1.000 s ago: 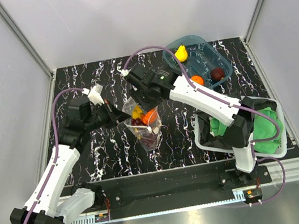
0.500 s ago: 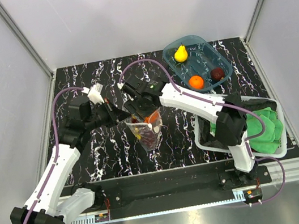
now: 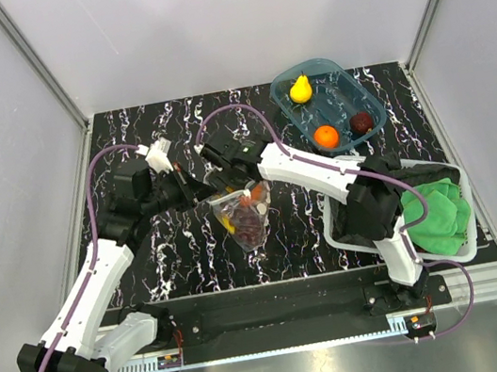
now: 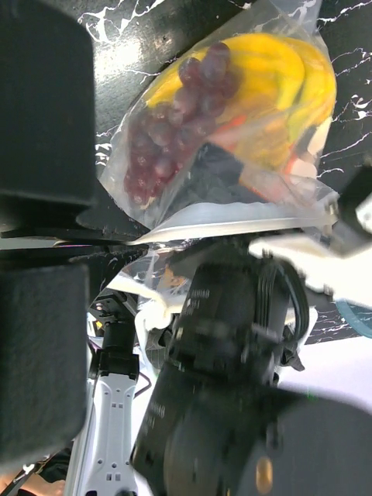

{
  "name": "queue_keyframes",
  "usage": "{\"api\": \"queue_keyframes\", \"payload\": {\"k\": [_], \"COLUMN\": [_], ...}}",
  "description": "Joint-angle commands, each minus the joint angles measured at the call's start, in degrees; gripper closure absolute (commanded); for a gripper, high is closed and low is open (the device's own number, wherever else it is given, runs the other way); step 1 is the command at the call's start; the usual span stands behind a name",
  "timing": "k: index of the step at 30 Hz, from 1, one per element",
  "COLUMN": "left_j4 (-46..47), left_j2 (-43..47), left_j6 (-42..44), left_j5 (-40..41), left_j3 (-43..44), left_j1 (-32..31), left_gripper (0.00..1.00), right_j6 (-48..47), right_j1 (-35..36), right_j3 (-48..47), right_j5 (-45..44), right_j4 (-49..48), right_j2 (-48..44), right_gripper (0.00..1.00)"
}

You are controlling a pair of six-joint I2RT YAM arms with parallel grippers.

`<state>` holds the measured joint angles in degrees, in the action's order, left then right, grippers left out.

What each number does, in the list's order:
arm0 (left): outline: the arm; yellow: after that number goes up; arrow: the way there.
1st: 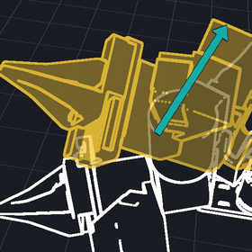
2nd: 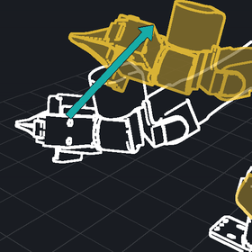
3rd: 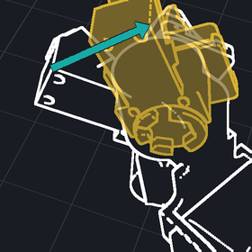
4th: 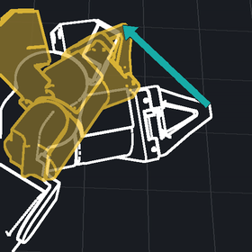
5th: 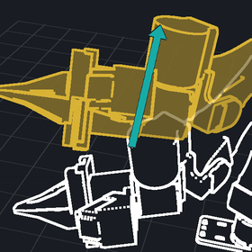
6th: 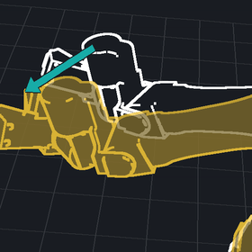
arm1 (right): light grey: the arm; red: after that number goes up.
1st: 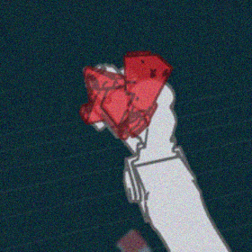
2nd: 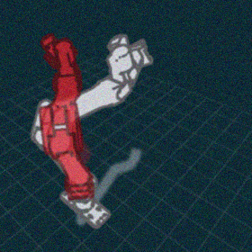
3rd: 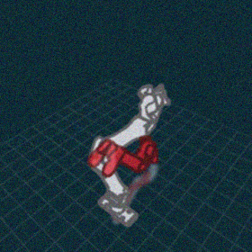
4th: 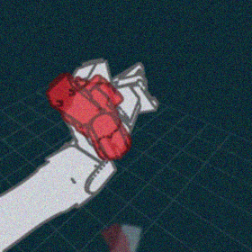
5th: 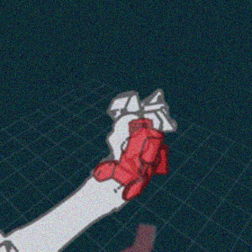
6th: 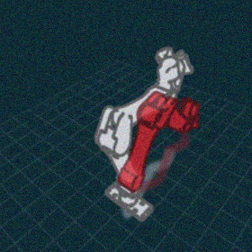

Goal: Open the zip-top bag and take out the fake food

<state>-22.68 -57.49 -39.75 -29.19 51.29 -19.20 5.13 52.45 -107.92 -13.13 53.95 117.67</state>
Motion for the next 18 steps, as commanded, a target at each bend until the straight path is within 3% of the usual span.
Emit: {"api": "queue_keyframes", "payload": {"k": [1, 9, 17, 18], "left_j4": [2.8, 2.9, 2.9, 2.8], "left_j2": [0.5, 0.1, 1.2, 1.4], "left_j6": [-0.2, -0.2, -0.2, -0.3], "left_j5": [-1.0, -1.1, -0.9, -0.9], "left_j3": [0.6, 0.9, 0.0, -0.3], "left_j1": [-0.3, -0.4, -0.4, -0.4], "left_gripper": [1.00, 1.00, 1.00, 1.00], "right_j6": [-1.4, -1.8, -1.6, -1.6], "right_j1": [0.1, 0.1, 0.1, 0.1], "right_j3": [0.6, 0.3, 1.8, 2.2], "right_j5": [-3.0, -3.5, -3.7, -3.5], "right_j4": [-3.9, -8.0, -10.7, -10.7], "right_j2": [2.2, 4.8, 3.9, 3.4], "right_gripper": [0.04, 0.06, 0.25, 0.33]}}
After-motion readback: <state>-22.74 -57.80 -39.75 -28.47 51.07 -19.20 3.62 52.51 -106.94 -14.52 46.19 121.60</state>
